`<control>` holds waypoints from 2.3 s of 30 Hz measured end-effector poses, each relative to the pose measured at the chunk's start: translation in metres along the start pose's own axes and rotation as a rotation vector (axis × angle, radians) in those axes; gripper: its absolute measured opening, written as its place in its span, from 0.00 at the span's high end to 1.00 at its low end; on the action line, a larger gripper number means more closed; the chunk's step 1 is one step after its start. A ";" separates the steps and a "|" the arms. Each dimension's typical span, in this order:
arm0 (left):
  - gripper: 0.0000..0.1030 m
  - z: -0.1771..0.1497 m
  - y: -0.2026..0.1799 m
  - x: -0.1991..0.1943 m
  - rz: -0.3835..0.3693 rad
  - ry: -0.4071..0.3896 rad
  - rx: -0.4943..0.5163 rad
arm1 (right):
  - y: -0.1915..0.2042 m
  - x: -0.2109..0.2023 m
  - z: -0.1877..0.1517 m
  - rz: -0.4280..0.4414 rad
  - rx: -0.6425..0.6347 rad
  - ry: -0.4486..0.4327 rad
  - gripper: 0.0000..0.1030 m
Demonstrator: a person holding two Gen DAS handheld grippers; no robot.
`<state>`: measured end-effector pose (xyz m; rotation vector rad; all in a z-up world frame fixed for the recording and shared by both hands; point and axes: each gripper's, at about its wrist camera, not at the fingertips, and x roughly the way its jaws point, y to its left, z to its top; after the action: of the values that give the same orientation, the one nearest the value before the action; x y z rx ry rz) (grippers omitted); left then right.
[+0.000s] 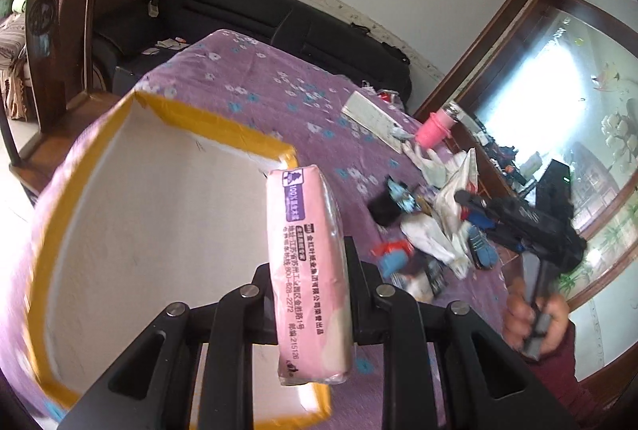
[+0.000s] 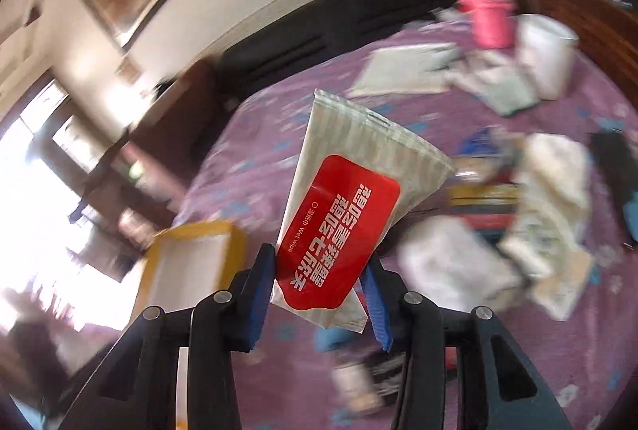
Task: Organize soft objects
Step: 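Drop pink pack in box with left tool while right tool places wet-wipe packet, then grasp the black-and-white snack bag with the left tool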
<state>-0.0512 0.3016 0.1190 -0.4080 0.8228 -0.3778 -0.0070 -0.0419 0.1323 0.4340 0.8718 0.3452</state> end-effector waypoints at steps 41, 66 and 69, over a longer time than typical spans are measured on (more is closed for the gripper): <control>0.13 -0.018 -0.090 0.057 -0.036 0.016 0.082 | -0.026 -0.038 -0.027 -0.377 -0.259 -0.326 0.00; 0.41 -0.126 -0.238 0.209 0.193 0.219 0.771 | -0.207 -0.062 -0.054 -0.235 0.237 -0.337 0.01; 0.57 -0.124 -0.236 0.204 0.174 0.219 0.733 | -0.208 -0.063 -0.054 -0.240 0.248 -0.342 0.01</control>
<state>-0.0575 -0.0223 0.0310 0.3908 0.8629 -0.5352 -0.0644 -0.2376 0.0394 0.5913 0.6234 -0.0606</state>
